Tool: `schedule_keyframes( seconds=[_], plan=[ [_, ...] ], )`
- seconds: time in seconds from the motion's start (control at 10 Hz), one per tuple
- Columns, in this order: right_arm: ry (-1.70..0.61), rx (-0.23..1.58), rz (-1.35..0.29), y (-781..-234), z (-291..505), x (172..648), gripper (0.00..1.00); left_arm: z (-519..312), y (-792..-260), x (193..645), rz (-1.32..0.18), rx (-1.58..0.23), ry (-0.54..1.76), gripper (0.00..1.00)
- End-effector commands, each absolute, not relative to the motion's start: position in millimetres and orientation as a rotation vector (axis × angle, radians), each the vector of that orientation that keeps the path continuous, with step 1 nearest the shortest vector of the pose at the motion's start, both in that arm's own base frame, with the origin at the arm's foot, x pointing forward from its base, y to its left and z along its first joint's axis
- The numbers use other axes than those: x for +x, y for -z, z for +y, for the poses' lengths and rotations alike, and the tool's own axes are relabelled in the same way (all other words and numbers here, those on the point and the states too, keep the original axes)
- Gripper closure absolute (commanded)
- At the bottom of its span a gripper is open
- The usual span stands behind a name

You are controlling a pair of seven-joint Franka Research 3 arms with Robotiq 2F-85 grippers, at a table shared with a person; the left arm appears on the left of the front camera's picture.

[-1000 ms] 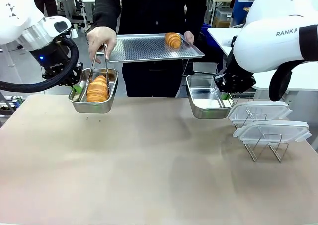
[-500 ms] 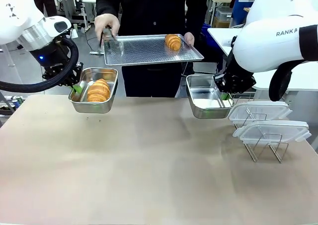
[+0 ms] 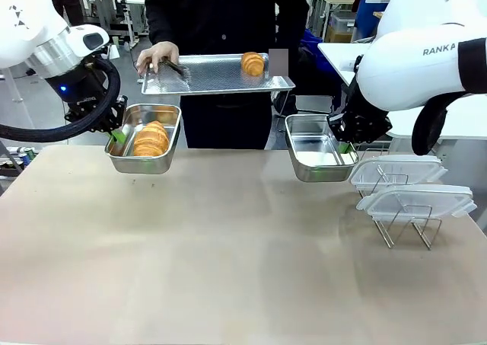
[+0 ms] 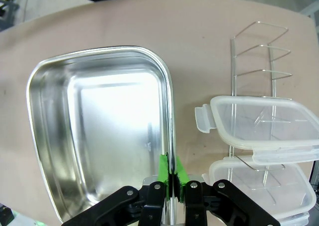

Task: Place the bread in airtight containers.
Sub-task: Once an object is inside an Airtight Container , place the container in the center of the table.

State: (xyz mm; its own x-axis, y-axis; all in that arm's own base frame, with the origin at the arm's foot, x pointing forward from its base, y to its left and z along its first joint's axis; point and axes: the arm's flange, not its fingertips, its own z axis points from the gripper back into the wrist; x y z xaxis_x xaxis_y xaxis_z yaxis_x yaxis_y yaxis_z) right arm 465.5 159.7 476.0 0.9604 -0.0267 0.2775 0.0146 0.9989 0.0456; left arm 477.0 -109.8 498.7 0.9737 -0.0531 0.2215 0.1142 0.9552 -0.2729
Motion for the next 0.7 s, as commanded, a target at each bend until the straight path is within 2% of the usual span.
schedule_keyframes(
  seconds=[0.0,0.5,0.6],
  plan=[
    [0.031,0.053,-0.294,-481.6,160.3,467.3,1.0,-106.5,-489.3,483.7,-0.171,-0.275,0.1,0.93],
    [0.031,0.053,-0.294,-481.6,160.3,467.3,1.0,-103.2,-400.0,494.1,-0.119,-0.251,0.072,0.93],
    [0.031,0.053,-0.294,-481.6,160.3,467.3,1.0,-103.7,-386.1,491.5,-0.149,-0.253,0.068,0.93]
  ],
)
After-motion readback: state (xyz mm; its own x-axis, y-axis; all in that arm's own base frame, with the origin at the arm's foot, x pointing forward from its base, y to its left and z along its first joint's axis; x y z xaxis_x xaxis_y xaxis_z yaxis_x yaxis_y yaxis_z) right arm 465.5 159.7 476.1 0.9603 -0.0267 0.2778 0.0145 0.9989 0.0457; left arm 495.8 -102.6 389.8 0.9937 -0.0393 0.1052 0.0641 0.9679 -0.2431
